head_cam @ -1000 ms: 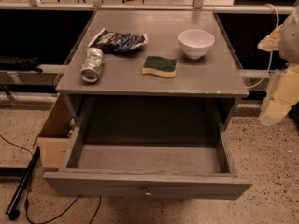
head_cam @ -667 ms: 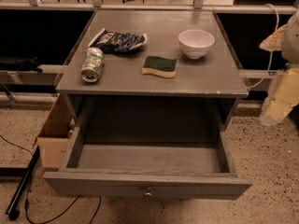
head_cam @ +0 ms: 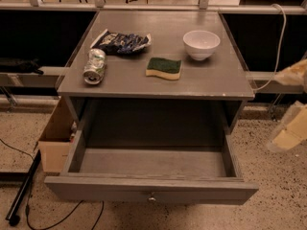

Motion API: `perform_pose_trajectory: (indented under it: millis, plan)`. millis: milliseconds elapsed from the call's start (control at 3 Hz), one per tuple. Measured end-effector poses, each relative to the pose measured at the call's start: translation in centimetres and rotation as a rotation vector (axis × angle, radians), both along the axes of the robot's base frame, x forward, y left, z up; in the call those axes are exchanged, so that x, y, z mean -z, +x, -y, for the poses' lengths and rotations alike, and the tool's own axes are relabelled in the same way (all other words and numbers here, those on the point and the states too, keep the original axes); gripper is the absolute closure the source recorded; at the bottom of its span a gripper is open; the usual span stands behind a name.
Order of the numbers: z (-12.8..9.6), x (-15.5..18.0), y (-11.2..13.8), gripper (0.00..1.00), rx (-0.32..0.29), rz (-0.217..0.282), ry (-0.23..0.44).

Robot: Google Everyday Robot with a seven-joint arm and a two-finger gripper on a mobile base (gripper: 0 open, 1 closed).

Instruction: Close top drawer

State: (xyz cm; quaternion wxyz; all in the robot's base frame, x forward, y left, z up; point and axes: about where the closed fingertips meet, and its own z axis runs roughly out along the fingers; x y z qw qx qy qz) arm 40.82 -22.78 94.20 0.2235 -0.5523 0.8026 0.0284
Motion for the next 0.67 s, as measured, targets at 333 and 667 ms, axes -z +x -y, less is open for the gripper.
perform_pose_trajectory:
  millis: [333,667]
  plan:
    - [-0.4,3.0,-2.5,0.36,0.010,-0.039,0.034]
    - [-1.1,5.4,-4.2,0.60,0.008,-0.073,0.046]
